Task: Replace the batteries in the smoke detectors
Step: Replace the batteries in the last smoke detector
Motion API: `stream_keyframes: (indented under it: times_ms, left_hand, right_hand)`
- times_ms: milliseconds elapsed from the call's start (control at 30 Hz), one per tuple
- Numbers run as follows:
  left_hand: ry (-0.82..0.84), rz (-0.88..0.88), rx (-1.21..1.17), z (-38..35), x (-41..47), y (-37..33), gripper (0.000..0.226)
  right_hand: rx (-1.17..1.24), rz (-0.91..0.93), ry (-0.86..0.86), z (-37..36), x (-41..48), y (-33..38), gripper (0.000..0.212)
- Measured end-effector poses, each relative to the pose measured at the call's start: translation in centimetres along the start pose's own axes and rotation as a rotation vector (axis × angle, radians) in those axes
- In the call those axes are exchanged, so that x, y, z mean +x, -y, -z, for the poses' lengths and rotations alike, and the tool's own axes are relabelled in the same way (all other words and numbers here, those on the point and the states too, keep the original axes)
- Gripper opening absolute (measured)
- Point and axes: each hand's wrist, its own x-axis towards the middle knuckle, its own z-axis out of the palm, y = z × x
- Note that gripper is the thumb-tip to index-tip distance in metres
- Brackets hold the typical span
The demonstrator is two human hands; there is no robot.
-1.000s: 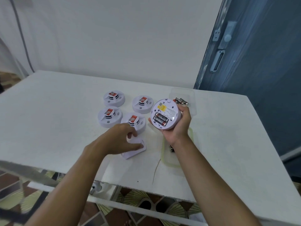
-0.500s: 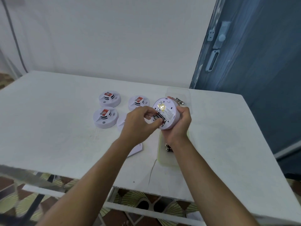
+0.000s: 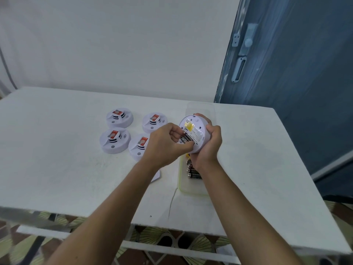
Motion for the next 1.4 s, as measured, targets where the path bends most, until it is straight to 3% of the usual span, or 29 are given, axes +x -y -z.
stream_keyframes:
  times_ms: [433,633,767,1067,1167,1300,1400]
  left_hand:
    - [-0.007,-0.099,0.079,-0.5,-0.6,-0.2,0.039]
    - [-0.130,-0.191,0.137,-0.8,-1.7,-1.2,0.048]
    - [-0.078,-0.179,0.215,-0.7,-2.1,-1.9,0.044]
    - [-0.036,-0.199,0.208,-0.8,-2.4,-1.8,0.064]
    - [-0.046,-0.176,0.192,-1.0,-2.5,-1.5,0.059]
    - [-0.093,-0.142,0.100,-1.4,-2.4,-1.3,0.036]
    - [-0.103,-0.136,0.054,-1.6,-2.2,-0.8,0.040]
  right_hand:
    - [-0.013,0.014,-0.002,0.3,-0.6,0.1,0.052]
    - [-0.039,0.046,-0.023,-0.1,-0.6,0.7,0.047]
    - [-0.072,0.057,-0.041,-0.1,-0.4,0.7,0.039]
    - [-0.079,0.020,-0.063,0.2,-0.5,0.4,0.043]
    - [-0.084,0.024,-0.068,0.4,-0.5,0.3,0.044]
    - [-0.042,0.027,-0.068,0.6,-0.3,0.5,0.045]
    - [-0.024,0.047,-0.054,0.8,-0.3,0.8,0.043]
